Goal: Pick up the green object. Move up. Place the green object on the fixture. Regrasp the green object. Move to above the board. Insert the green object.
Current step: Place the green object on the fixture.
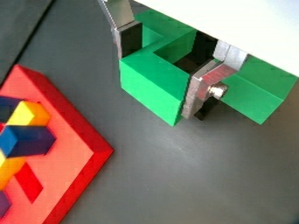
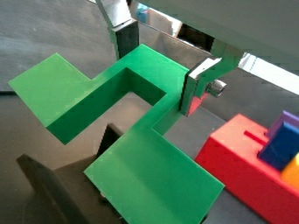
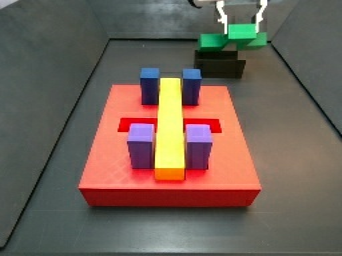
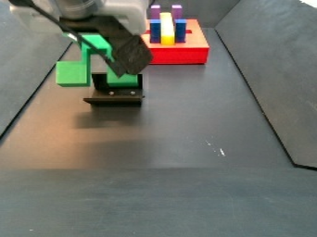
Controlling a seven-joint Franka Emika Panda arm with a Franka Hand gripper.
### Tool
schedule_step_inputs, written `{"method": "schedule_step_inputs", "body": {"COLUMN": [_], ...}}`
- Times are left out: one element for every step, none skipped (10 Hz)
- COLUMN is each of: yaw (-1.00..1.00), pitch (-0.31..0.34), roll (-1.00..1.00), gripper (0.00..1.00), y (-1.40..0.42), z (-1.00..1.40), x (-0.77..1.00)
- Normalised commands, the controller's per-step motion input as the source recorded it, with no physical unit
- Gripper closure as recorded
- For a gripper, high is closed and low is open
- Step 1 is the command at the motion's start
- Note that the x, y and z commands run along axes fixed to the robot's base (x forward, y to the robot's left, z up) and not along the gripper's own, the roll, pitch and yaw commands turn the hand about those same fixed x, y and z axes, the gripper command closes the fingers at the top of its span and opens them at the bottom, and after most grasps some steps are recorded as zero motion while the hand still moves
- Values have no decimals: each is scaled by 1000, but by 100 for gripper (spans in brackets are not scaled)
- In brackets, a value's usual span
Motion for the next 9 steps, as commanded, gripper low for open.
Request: {"method": "schedule_step_inputs", "body": {"yaw": [-129, -117, -86, -46, -14, 0, 43, 26, 0], "pitch": [-266, -146, -89, -34, -14, 0, 0, 0, -6], "roll": [0, 0, 3, 66, 71, 34, 51, 100, 146], "gripper": [100, 100, 100, 100, 100, 100, 100, 100, 100], "y": [0, 0, -40, -43, 0, 17, 20, 0, 0], "z": [-211, -94, -34, -14, -80, -131, -163, -194, -197], "x": [-54, -129, -77, -71, -94, -66, -40, -71, -140]}}
